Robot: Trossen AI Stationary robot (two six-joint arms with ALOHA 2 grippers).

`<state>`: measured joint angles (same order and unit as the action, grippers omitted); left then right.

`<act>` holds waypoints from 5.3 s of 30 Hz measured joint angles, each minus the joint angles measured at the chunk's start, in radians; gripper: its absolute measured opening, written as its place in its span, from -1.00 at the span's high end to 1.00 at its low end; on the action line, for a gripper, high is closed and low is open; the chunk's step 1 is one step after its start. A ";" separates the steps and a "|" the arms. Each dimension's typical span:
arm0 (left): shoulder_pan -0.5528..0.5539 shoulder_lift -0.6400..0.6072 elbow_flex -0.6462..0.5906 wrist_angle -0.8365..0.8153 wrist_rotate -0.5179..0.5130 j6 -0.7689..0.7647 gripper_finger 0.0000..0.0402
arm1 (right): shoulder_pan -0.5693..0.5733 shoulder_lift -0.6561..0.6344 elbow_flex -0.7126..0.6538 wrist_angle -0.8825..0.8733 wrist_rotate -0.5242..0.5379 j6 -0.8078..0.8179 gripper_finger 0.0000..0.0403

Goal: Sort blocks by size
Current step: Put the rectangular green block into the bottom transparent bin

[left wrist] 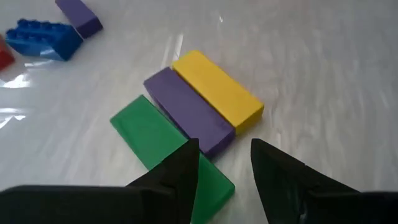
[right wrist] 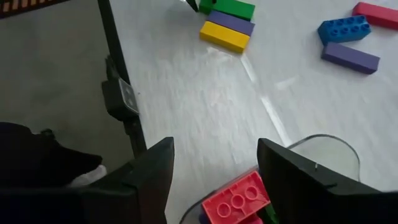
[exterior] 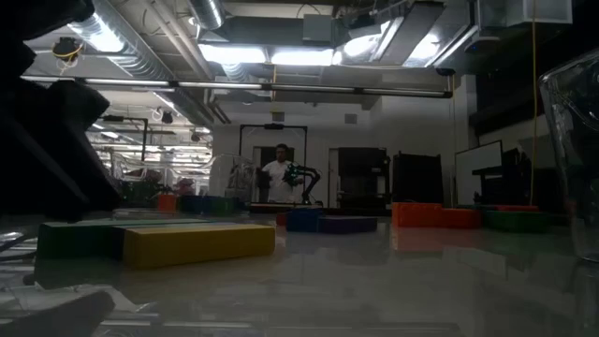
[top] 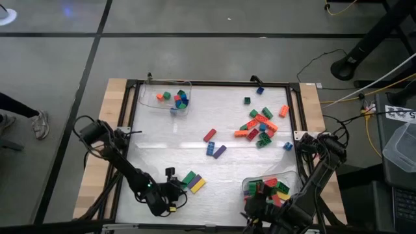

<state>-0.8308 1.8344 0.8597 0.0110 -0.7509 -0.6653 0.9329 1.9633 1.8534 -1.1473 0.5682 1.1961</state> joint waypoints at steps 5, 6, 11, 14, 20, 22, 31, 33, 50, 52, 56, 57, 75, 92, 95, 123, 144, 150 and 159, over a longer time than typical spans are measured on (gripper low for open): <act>-0.009 0.002 0.000 0.003 -0.101 -0.009 0.47 | 0.000 0.000 0.000 0.025 0.000 -0.031 -0.14; -0.009 0.000 0.000 0.002 -0.106 -0.005 0.49 | 0.000 0.000 0.000 0.032 0.000 -0.041 -0.14; -0.008 -0.002 0.001 -0.002 -0.083 -0.041 0.56 | 0.001 0.000 0.000 0.032 0.000 -0.053 -0.14; 0.007 -0.002 0.001 -0.002 -0.003 -0.033 0.54 | 0.001 0.000 0.000 0.032 0.000 -0.053 -0.14; 0.051 -0.003 0.001 -0.002 0.077 -0.049 0.28 | 0.001 0.000 0.000 0.032 -0.001 -0.053 -0.14; 0.060 -0.003 0.001 -0.001 0.079 -0.044 0.14 | 0.001 0.000 0.000 0.032 -0.001 -0.053 -0.14; 0.058 -0.035 0.034 0.000 0.098 0.088 -0.20 | 0.001 0.000 0.000 0.030 -0.003 -0.068 -0.14; 0.058 -0.054 0.039 -0.001 0.098 0.120 -0.20 | 0.000 0.000 0.000 0.030 -0.003 -0.083 -0.14; 0.101 -0.082 0.032 -0.284 0.097 -0.302 -0.16 | 0.001 0.000 0.000 0.032 -0.003 -0.086 -0.14; 0.101 -0.082 0.032 -0.283 0.097 -0.316 -0.16 | 0.001 0.000 0.000 0.032 -0.003 -0.086 -0.14; 0.106 -0.081 0.032 -0.283 0.097 -0.331 -0.16 | 0.001 0.000 0.000 0.032 -0.003 -0.086 -0.14; 0.107 -0.081 0.032 -0.283 0.097 -0.332 -0.16 | 0.001 0.000 0.000 0.032 -0.003 -0.086 -0.14; 0.136 -0.015 0.032 -0.289 0.133 -0.357 -0.13 | 0.002 0.000 0.000 0.049 -0.003 -0.087 -0.14; 0.142 -0.147 0.065 -0.255 0.170 -0.169 0.44 | -0.041 0.084 0.001 0.146 0.104 -0.628 -0.14; 0.145 -0.205 0.072 -0.221 0.189 -0.136 0.44 | -0.068 0.120 0.001 0.201 0.136 -0.777 -0.14; 0.144 -0.260 0.075 0.189 0.503 0.102 0.39 | -0.189 0.151 0.000 0.614 0.164 -1.408 -0.14; 0.144 -0.260 0.075 0.214 0.511 0.103 0.32 | -0.194 0.151 0.000 0.716 0.145 -1.445 0.70; 0.145 -0.260 0.075 0.204 0.501 0.124 0.07 | -0.190 0.148 0.000 0.651 0.142 -1.327 0.66; 0.145 -0.260 0.075 0.167 0.503 0.125 -0.14 | -0.131 0.058 0.000 0.258 0.104 -0.976 0.71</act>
<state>-0.6861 1.5745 0.9348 0.1777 -0.2474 -0.5408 0.8019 2.0212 1.8534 -0.8895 0.6726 0.2200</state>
